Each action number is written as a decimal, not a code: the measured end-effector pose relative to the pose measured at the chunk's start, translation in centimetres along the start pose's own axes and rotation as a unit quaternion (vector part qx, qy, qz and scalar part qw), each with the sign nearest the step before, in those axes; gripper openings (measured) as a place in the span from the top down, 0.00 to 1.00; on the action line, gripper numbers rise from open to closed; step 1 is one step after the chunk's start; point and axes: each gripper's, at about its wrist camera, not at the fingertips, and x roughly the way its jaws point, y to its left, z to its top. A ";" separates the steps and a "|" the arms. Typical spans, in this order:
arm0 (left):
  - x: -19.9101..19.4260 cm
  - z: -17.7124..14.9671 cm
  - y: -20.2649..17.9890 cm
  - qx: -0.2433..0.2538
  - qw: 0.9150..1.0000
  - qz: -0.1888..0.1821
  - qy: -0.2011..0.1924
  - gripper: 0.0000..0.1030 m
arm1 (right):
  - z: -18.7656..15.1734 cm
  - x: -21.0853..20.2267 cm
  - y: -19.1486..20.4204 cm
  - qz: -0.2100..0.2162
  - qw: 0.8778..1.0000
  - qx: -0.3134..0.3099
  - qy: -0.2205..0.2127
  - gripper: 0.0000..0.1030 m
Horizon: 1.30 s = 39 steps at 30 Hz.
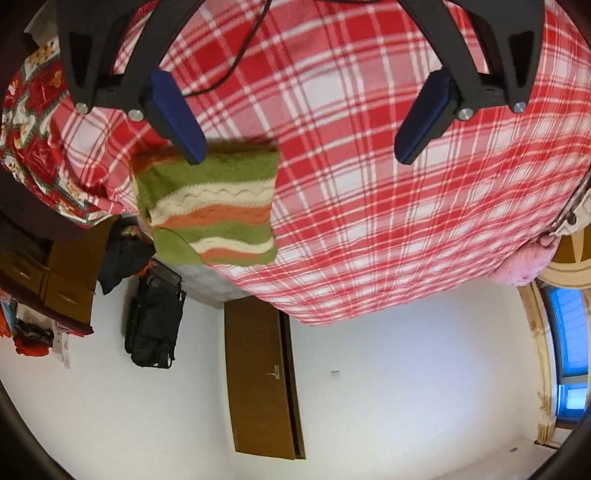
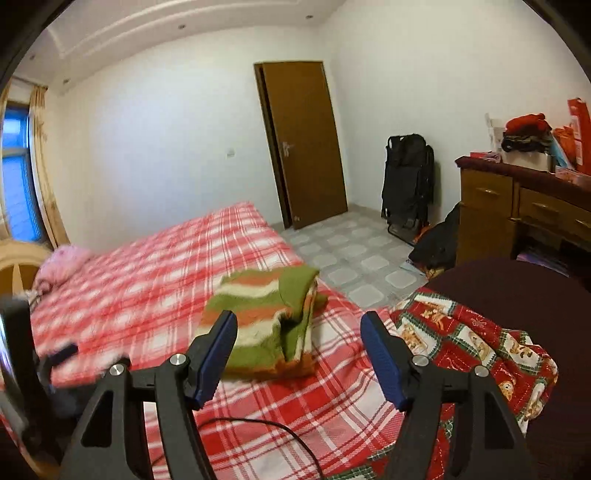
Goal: Fold small clothes
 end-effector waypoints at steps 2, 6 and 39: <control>-0.9 -0.2 0.3 -0.012 1.000 -0.005 -0.005 0.00 | 0.2 -1.0 0.4 0.005 1.000 0.003 -0.015 0.32; -4.7 0.4 0.6 -0.013 0.998 0.016 -0.065 0.00 | 0.9 -3.3 1.8 0.016 0.998 -0.009 -0.055 0.32; -6.2 1.1 -1.0 0.005 0.994 0.060 -0.087 0.00 | 0.3 -5.1 4.0 0.000 0.993 -0.043 -0.111 0.18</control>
